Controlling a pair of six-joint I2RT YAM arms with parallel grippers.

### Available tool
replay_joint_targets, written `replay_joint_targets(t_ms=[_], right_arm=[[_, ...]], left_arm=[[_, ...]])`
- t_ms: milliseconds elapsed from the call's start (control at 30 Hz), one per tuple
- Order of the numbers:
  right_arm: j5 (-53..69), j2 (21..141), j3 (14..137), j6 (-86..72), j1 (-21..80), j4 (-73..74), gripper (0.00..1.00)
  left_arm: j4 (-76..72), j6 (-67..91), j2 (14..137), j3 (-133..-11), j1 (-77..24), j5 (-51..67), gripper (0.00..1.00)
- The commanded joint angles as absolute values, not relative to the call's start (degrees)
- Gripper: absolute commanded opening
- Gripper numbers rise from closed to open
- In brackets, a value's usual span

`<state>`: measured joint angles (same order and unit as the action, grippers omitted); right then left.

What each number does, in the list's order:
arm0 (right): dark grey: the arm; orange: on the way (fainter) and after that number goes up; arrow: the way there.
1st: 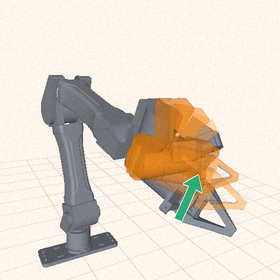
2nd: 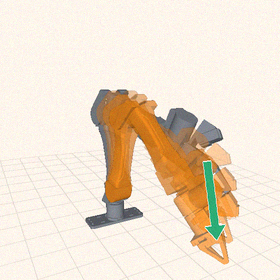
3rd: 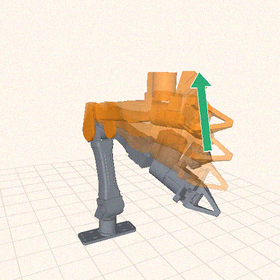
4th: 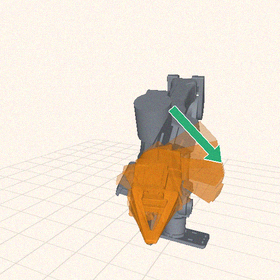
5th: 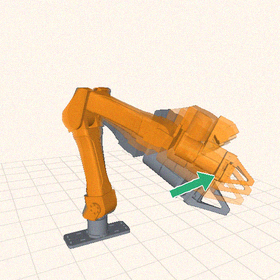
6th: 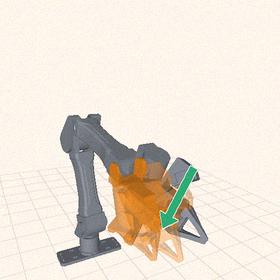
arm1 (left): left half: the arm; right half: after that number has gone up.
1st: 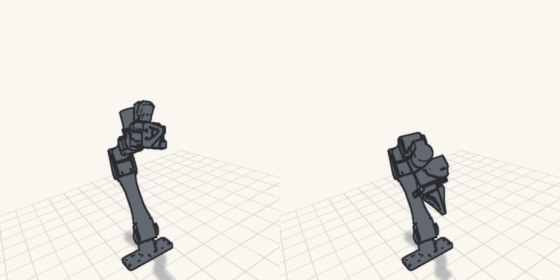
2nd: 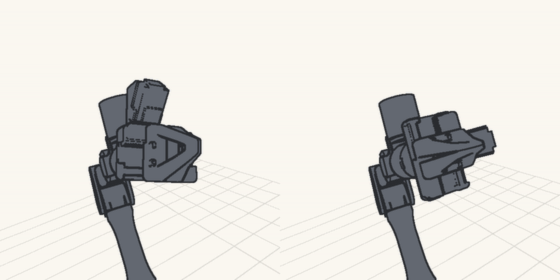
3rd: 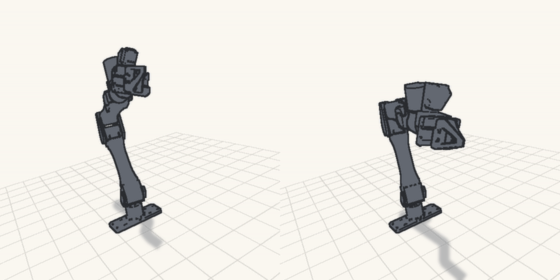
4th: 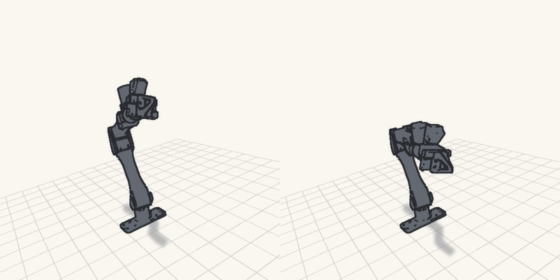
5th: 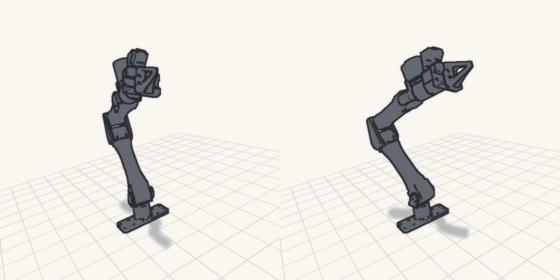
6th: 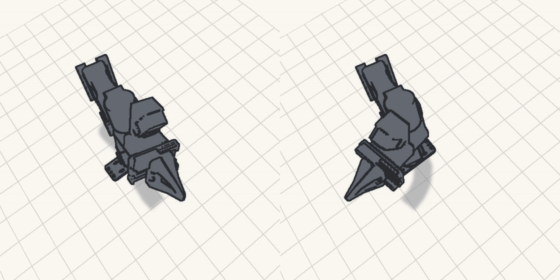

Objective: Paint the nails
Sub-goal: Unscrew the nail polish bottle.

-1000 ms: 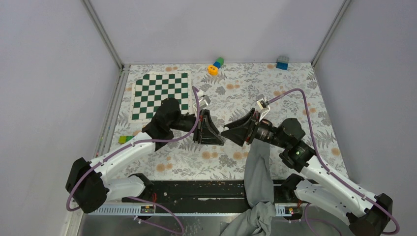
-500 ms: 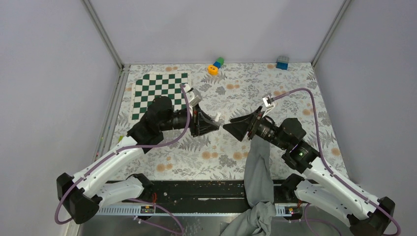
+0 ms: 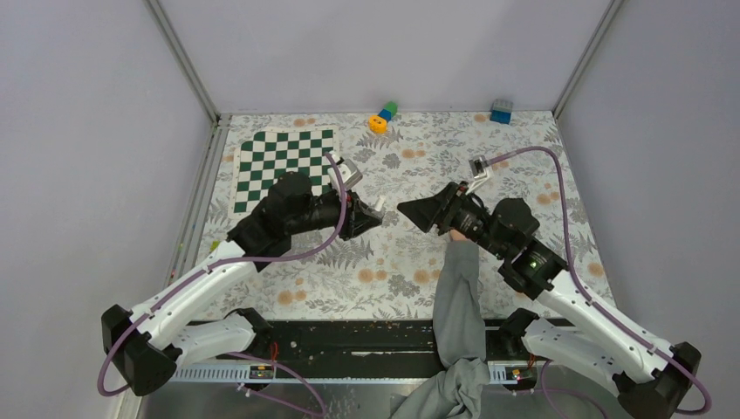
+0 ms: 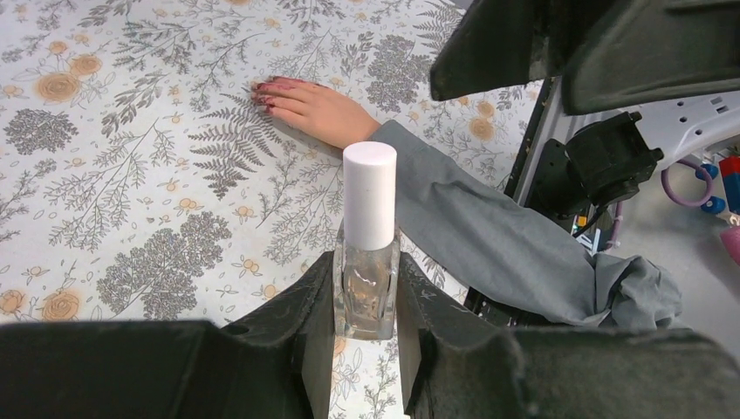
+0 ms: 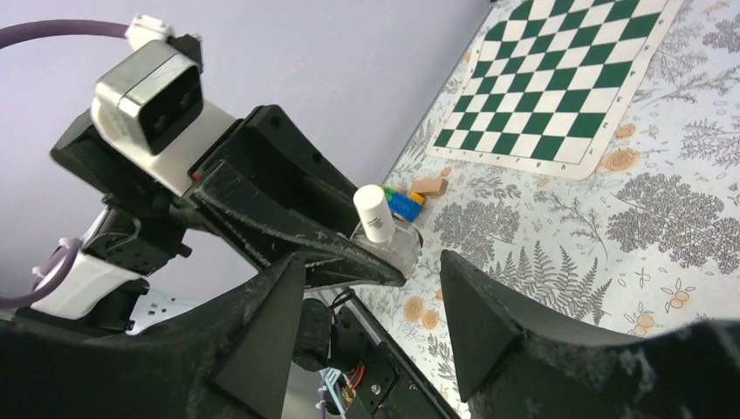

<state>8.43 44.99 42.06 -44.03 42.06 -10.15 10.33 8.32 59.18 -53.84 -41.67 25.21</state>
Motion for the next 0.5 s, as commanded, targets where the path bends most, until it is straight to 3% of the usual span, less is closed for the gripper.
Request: replay_joint_targets(t_ms=[0,167,367,467], right_arm=[[9.2,49.1,47.1,-43.5,43.0,-10.0,0.63],[9.0,50.7,46.7,-42.1,43.1,-10.1,0.59],[6.3,52.6,47.9,-39.8,43.5,-7.9,0.63],[6.3,53.9,48.5,-40.2,44.5,-8.5,0.58]], left_arm=[[8.2,8.1,58.5,-53.3,-42.2,26.0,0.00],[7.8,9.2,59.6,-53.3,-42.6,25.5,0.00],[6.4,12.6,62.1,-52.7,-42.7,27.8,0.00],[3.3,14.8,62.2,-51.3,-42.5,30.1,0.00]])
